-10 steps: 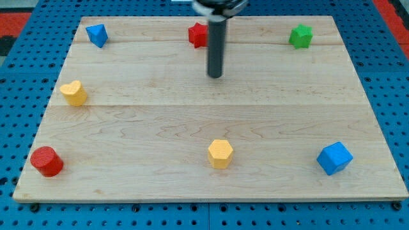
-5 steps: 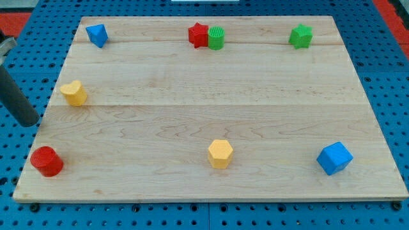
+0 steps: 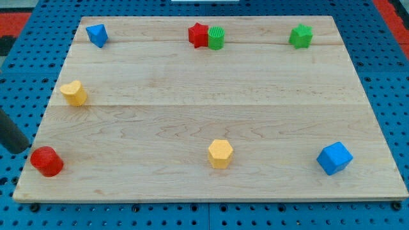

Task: Place the red circle diagonally to the yellow heart

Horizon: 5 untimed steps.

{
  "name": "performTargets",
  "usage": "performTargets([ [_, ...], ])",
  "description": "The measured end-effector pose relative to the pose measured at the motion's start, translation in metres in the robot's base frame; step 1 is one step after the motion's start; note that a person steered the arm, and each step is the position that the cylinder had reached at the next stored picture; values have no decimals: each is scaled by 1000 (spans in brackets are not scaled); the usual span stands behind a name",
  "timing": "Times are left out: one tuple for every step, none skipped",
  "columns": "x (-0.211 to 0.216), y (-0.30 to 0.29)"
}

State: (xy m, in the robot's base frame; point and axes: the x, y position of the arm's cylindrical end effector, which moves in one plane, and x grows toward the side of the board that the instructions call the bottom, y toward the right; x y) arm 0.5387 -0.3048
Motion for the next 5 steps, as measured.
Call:
performTargets([
  [17,1],
  [50,0],
  [56,17],
  [24,51],
  [-8,91],
])
